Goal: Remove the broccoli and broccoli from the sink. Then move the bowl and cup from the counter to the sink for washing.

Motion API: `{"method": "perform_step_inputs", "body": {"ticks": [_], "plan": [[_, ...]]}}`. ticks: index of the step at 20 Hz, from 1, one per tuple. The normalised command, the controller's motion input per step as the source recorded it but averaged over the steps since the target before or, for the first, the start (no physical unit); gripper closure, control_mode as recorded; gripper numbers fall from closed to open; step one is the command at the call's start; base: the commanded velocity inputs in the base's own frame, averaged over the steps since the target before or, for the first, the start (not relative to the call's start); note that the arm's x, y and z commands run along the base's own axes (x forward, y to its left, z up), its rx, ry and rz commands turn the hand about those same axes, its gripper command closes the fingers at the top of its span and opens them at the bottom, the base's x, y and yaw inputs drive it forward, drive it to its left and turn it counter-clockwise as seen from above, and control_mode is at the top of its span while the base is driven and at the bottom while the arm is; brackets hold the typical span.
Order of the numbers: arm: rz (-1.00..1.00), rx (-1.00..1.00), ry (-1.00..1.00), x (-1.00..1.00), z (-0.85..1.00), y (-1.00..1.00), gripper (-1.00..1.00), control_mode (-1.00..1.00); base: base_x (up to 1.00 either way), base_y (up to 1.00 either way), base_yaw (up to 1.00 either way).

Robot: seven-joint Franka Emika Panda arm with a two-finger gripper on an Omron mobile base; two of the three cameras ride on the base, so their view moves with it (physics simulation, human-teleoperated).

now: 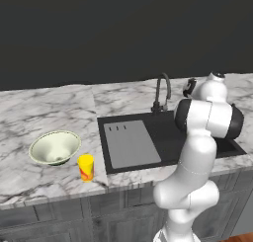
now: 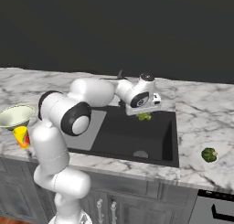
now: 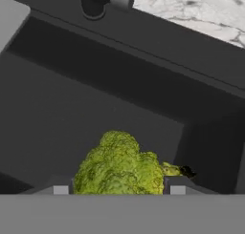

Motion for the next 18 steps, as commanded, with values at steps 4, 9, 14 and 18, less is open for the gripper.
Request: {"method": "perform_step_inputs", "body": {"ticks": [4, 9, 14, 18], "plan": [[0.06, -0.21, -0.03, -0.04, 0.27, -0.29, 1.00, -1.00, 0.00, 0.00, 0.00], [0.06, -0.13, -0.02, -0.04, 0.15, -0.39, 1.00, -1.00, 0.00, 0.00, 0.00], [0.07, -0.12, -0.04, -0.02, 0.11, -0.44, 1.00, -1.00, 0.00, 0.00, 0.00], [0.06, -0.10, -0.02, -0.02, 0.04, -0.49, 1.00, -1.00, 0.00, 0.00, 0.00]]}}
